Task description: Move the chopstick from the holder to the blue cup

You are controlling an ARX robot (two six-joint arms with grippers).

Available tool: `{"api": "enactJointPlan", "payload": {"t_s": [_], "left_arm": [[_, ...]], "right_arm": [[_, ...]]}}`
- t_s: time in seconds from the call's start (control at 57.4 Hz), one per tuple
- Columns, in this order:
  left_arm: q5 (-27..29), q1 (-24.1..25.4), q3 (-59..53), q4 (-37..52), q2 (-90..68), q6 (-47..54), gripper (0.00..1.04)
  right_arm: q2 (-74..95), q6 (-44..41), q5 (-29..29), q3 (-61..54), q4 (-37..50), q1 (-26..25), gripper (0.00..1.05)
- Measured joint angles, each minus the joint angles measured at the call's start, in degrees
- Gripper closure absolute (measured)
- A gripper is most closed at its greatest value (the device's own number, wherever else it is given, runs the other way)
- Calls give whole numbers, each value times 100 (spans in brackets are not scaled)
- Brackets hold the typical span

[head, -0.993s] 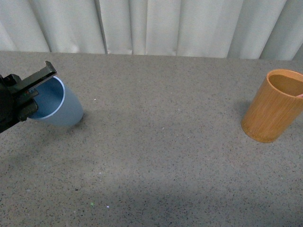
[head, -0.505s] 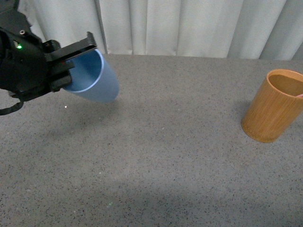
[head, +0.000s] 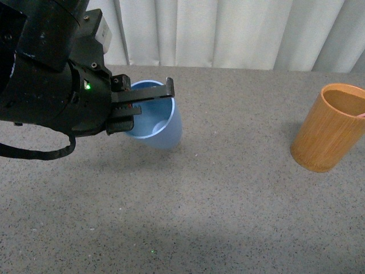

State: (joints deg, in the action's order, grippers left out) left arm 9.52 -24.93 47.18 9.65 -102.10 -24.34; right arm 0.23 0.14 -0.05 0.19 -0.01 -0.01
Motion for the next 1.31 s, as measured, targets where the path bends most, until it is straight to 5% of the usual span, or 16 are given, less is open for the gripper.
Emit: {"api": "enactJointPlan", "payload": {"t_s": [0.993, 1.307], "left_arm": [[249, -214, -190, -129, -313, 584, 101], [92, -214, -114, -293, -321, 566, 57]], "right_arm": [[0, 0, 0, 0, 0, 0, 10], [0, 0, 0, 0, 0, 0, 10]]}}
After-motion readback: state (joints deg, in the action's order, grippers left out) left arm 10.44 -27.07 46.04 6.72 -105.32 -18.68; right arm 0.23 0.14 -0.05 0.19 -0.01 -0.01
